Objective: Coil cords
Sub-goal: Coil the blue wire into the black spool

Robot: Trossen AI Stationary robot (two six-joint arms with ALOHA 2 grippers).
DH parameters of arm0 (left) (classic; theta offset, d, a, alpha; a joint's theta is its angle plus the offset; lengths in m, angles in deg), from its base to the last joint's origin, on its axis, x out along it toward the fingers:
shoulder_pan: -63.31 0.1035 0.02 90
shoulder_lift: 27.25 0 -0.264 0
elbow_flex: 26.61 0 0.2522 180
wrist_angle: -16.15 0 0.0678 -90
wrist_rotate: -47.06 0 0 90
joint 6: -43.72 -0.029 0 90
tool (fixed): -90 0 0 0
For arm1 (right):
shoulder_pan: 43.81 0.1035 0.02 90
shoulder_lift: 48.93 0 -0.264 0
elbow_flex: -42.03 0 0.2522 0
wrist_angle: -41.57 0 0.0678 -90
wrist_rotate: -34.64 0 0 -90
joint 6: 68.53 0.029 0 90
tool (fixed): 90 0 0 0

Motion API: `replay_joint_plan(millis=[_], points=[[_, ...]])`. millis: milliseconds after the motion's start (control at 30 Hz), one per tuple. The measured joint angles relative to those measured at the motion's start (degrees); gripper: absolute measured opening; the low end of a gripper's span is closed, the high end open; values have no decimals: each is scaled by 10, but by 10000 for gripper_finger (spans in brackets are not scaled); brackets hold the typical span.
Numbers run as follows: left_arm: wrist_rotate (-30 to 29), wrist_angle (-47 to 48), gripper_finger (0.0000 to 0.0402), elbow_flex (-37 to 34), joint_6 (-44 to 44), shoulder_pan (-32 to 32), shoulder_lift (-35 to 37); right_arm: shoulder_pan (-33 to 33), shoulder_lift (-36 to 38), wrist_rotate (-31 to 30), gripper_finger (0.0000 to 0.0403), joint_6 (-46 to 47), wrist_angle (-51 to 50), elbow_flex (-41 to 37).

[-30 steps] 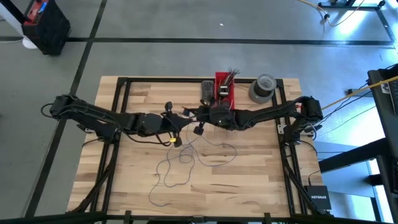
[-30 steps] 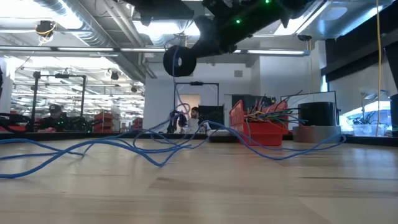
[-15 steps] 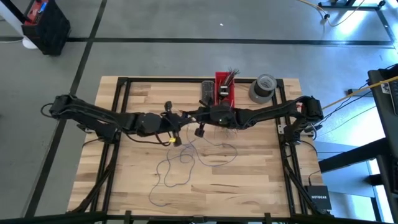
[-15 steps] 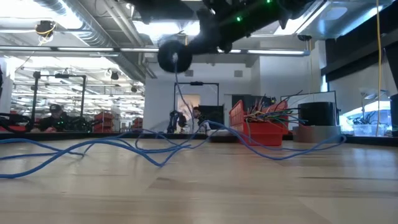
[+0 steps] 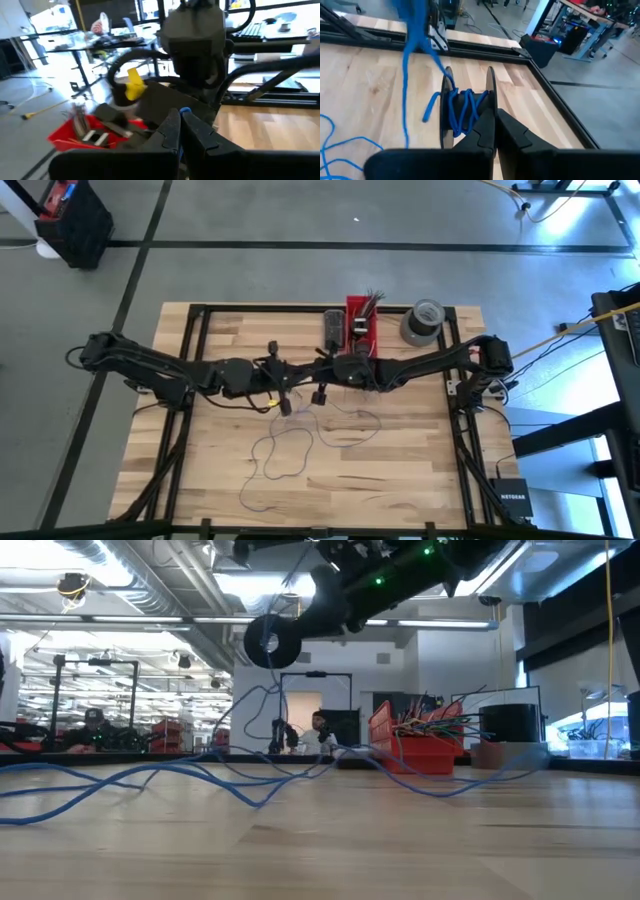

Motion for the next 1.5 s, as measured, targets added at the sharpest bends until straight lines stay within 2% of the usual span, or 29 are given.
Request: replay_joint_plan(millis=[167, 300, 500, 667, 867, 1033, 1500], points=[[-1, -25, 0, 1, 17, 1, -37, 0, -1, -1, 8, 16, 23, -2], [-5, -19, 0, 2, 33, -6, -45, 0, 0, -29, 8, 18, 35, -2], [11, 2, 0, 0, 39, -21, -48, 0, 7, -34, 8, 26, 87, 0], [-24, 0, 0, 0, 13, -29, -49, 1, 17, -25, 8, 18, 72, 0], [-32, 2, 0, 0, 15, -25, -54, 1, 33, -17, 8, 18, 74, -1], [-38, 26, 0, -2, 12, -25, -59, 0, 67, -22, 8, 15, 77, 1], [-34, 17, 0, 1, 14, -15, -59, 1, 153, -26, 8, -17, 38, -1]])
